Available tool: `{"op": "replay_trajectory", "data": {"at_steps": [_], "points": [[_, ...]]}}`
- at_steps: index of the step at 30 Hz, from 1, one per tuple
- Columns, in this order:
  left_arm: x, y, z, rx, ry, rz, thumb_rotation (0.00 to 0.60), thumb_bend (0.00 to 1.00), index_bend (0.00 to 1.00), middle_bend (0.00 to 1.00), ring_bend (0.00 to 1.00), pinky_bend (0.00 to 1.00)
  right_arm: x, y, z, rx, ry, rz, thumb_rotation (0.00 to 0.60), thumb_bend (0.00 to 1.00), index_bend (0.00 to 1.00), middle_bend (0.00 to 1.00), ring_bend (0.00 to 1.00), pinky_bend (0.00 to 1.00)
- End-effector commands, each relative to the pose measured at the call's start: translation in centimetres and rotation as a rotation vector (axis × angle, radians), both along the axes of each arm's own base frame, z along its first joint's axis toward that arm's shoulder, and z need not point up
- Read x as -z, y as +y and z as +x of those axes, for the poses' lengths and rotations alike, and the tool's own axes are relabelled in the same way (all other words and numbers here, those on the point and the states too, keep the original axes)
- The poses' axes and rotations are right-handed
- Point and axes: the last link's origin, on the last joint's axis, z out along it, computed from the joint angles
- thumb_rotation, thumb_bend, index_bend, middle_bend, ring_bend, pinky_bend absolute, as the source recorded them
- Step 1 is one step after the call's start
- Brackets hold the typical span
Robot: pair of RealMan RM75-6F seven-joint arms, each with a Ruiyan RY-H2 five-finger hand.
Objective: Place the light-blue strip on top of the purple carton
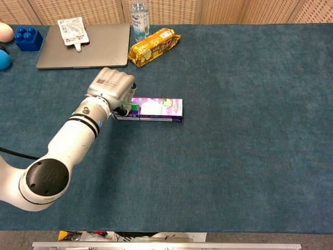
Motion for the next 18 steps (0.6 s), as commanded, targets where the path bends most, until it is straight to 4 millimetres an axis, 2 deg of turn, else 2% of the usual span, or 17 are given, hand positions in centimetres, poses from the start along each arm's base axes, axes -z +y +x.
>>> {"op": "replay_trajectory", "data": {"at_steps": [1,18], "points": [[-0.17,0.04,0.23,0.0,0.003,-0.003,0.6,0.37,0.53,1.0,1.0,1.0,0.04,0.0,-0.01,-0.001,-0.001,0.001,0.6,0.26,0.02,0.41,0.37,0.34],[-0.71,-0.57,0.75,-0.016,-0.008,-0.037,0.6,0.37,0.5,1.0,1.0,1.0,-0.08,0.04,-0.09,-0.003,-0.002,-0.004,0.6,0.26,0.02,0.41,0.37,0.36]]}}
